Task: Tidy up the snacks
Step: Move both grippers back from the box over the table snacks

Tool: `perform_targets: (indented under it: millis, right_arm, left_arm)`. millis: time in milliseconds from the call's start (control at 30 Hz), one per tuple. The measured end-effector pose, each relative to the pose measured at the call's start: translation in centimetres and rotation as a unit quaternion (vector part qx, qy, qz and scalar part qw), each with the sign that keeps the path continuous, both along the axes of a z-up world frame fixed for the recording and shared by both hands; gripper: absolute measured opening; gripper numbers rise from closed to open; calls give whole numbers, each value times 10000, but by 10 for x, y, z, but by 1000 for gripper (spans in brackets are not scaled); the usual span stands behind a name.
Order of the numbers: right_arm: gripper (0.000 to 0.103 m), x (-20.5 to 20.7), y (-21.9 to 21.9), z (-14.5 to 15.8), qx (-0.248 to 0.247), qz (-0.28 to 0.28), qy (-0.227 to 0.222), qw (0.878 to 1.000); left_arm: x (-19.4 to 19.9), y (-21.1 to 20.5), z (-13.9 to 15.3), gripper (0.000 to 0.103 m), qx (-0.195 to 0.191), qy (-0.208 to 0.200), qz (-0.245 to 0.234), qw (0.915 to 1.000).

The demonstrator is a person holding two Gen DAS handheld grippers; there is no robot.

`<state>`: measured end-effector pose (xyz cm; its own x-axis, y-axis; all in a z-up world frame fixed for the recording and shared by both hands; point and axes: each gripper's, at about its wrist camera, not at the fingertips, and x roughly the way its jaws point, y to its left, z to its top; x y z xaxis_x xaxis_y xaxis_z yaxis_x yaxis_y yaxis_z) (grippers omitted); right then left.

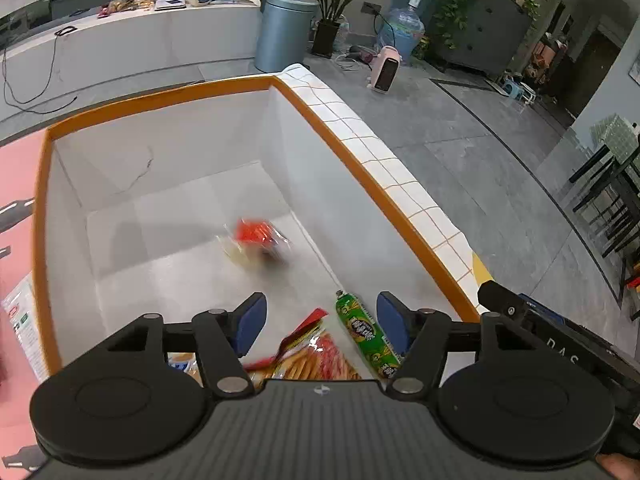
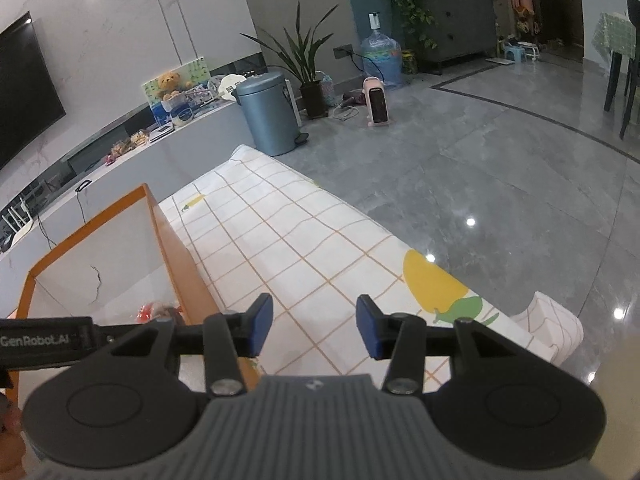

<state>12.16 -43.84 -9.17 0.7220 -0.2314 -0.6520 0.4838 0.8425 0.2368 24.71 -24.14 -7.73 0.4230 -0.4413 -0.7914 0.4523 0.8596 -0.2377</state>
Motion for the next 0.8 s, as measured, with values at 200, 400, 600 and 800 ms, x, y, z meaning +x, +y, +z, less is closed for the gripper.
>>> perform_targets:
  millis: [200, 400, 600, 800]
  right_arm:
    - [50, 4, 11, 7, 28, 155, -164, 9997]
    - [53, 4, 34, 20, -191, 157, -150, 9996]
    - [84, -5, 62, 45, -446, 540, -491, 9963]
    - [100, -9, 85, 57, -596, 773, -520, 9939]
  left_arm:
    - [-11, 15, 13, 80, 0, -159, 86, 9998]
    - [-22, 35, 31, 80, -25, -328, 175, 9993]
    - [-34, 62, 52, 80, -111, -520, 353, 9980]
    - [-47, 94, 70, 80, -207, -669, 573, 9959]
